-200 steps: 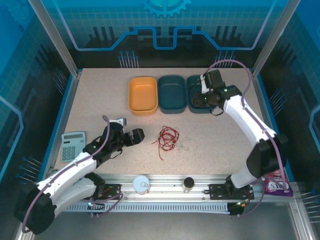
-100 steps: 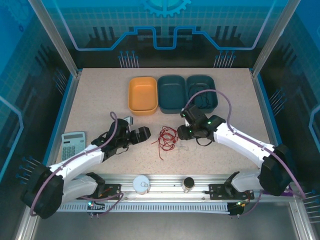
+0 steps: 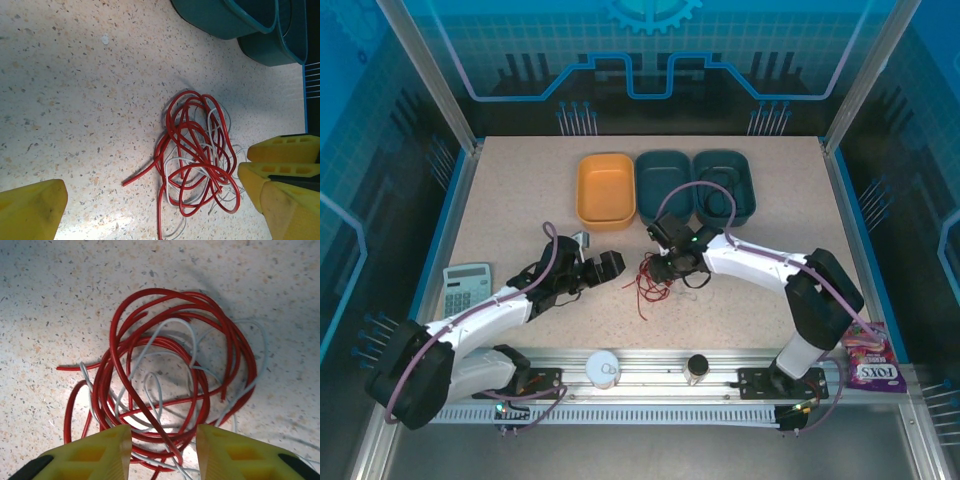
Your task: Untangle the cables
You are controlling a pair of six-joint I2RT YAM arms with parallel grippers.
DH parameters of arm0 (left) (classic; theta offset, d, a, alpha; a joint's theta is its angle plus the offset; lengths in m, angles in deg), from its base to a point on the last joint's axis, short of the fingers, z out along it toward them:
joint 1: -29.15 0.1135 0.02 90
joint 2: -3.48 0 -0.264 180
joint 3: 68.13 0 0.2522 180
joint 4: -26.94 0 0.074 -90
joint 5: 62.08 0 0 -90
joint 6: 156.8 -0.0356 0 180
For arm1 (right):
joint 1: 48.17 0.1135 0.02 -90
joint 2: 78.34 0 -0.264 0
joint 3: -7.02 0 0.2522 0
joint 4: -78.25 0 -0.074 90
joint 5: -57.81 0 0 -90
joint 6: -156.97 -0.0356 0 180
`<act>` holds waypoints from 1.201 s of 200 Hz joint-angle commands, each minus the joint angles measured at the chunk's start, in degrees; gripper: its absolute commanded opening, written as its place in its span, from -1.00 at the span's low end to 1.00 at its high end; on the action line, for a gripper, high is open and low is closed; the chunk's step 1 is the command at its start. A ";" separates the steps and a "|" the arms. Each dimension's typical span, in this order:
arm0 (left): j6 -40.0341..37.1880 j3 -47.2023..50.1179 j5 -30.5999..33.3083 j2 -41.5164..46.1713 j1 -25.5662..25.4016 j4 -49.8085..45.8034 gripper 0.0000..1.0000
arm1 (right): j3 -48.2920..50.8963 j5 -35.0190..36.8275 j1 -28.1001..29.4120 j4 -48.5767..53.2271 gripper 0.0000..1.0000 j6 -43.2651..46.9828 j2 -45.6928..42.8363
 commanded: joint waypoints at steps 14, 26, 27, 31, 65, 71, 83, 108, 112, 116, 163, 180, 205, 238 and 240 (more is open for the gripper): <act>0.17 0.62 -0.12 0.96 0.35 0.62 0.98 | -2.35 0.51 0.71 -0.13 -0.26 0.65 3.35; 0.20 0.72 -0.20 0.88 0.30 0.62 0.98 | -2.74 0.56 0.66 -0.04 -0.32 0.84 4.03; 0.18 0.72 -0.20 0.90 0.30 0.62 0.98 | -2.77 0.55 0.69 -0.08 -0.33 0.84 4.08; 0.23 0.68 -0.23 0.83 0.31 0.67 0.98 | -2.96 0.62 0.71 -0.03 -0.35 0.93 4.20; -0.68 0.77 -0.30 0.89 0.23 0.55 0.98 | -3.65 1.21 0.71 0.52 -0.81 0.74 2.36; -0.99 0.72 -0.29 0.91 0.24 0.35 0.98 | -3.63 1.28 0.80 0.59 -0.84 0.74 1.38; -1.70 0.43 -0.21 0.91 0.13 -0.35 0.98 | -3.69 1.49 1.01 1.01 -0.89 0.84 -0.86; -3.13 -0.75 0.30 0.91 -0.67 -1.88 0.96 | -3.89 2.46 1.54 2.28 -0.90 1.28 -5.72; -3.24 -0.96 0.24 0.92 -0.81 -1.78 0.95 | -3.91 2.56 1.58 2.46 -0.90 1.48 -6.41; -3.39 -1.18 0.23 0.86 -1.08 -1.79 0.92 | -3.95 2.66 1.57 2.71 -0.90 1.59 -7.11; -5.89 -5.21 1.24 -1.34 -4.89 -2.76 0.73 | -5.89 3.81 1.86 4.90 -0.98 3.10 -12.78; -5.51 -5.93 1.19 -3.02 -5.44 -1.70 0.66 | -6.62 3.88 1.98 4.82 -1.00 3.40 -14.14; -4.68 -6.69 0.89 -5.99 -6.11 -0.20 0.45 | -7.02 3.21 2.01 3.89 -1.00 3.40 -15.54; -3.72 -8.14 1.79 -10.74 -6.91 0.18 0.17 | -7.62 1.52 2.11 3.14 -1.00 3.72 -16.74; -3.64 -8.15 1.81 -11.10 -6.91 0.25 0.15 | -7.70 1.52 2.09 3.14 -1.00 3.72 -16.83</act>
